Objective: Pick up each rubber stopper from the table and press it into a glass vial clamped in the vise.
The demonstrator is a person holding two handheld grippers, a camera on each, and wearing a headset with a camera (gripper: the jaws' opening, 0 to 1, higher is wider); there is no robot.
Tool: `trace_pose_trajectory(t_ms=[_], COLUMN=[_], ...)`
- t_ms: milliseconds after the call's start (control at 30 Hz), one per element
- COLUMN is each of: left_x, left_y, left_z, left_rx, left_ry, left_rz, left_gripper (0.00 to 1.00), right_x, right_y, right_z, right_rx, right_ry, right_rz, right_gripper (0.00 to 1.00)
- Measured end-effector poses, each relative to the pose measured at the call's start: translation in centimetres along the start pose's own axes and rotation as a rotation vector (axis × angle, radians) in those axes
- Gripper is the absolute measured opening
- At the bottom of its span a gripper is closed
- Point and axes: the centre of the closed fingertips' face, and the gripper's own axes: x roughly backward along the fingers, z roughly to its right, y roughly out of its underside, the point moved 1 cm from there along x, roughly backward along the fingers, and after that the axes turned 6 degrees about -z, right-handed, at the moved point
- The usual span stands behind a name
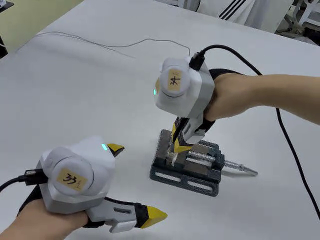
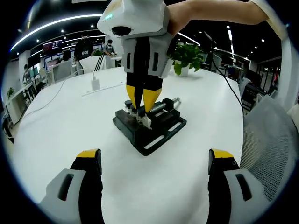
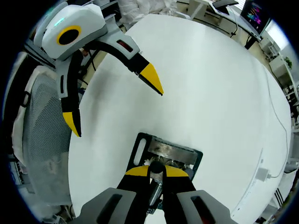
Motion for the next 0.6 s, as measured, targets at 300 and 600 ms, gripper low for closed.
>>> trace_pose_trajectory(t_ms=[300,600], left_x=[-0.24,-0.59], left_y=[0.18,-0.18], left_z=[0.2,0.42], left_rx=[0.005,0.004], left_ry=[0.009,0.02], left_rz=[-0.003,0.002], left_gripper=[0.94,0.94], right_x=[-0.02,-0.07], right_y=[0.09,0.07], right_z=[-0.04,-0.02], right_rx=[-0.096,-0.204], right_ry=[-0.014,-0.012], right_rz=[-0.037,-0.025], right_gripper=[0.03,0.03])
